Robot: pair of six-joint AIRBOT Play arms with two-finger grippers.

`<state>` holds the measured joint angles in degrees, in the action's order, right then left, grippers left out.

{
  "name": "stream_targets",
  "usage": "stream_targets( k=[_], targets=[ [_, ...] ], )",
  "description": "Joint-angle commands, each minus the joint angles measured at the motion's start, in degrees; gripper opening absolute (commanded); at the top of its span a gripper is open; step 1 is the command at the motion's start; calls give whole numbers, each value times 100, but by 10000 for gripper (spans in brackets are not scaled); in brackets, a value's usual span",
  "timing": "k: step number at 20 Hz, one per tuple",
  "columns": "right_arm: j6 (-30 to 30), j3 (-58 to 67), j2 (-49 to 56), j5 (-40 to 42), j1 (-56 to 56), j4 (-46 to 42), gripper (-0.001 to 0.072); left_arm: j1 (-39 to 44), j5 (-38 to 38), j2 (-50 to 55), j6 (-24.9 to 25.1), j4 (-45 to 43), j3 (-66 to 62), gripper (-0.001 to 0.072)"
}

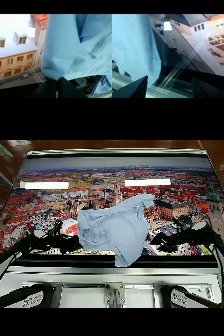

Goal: Fold the shirts.

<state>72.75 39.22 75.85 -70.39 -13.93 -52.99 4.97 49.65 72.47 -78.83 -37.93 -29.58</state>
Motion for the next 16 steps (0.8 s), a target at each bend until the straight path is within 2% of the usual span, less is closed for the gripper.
stream_targets(
  k=[1, 3, 5, 9, 10, 11, 12, 13, 16],
  targets=[
    [192, -149, 7, 881, 765, 203, 676, 4, 55, -101, 260, 24, -33, 40],
    [407, -149, 7, 1333, 1082, 273, 674, 4, 254, -138, 258, 26, -138, 40],
    [487, -149, 7, 1478, 1333, 481, 670, 4, 378, -195, 334, 24, -284, 40],
    [866, -149, 254, 1663, 1814, 337, 669, 4, 400, -306, 334, 26, -627, 40],
    [896, -149, 400, 1639, 1919, 380, 618, 4, 402, -313, 334, 26, -713, 39],
    [901, -149, 505, 1652, 2024, 415, 492, 4, 398, -317, 326, 26, -778, 39],
    [911, -142, 560, 1705, 2118, 409, 303, 4, 393, -317, 313, 26, -820, 39],
    [909, -105, 557, 1707, 2164, 409, 69, 4, 387, -326, 317, 24, -848, 38],
    [623, 350, 111, 1467, 2081, 247, 58, 4, 374, -636, 280, -181, -1123, 34]
  ],
)
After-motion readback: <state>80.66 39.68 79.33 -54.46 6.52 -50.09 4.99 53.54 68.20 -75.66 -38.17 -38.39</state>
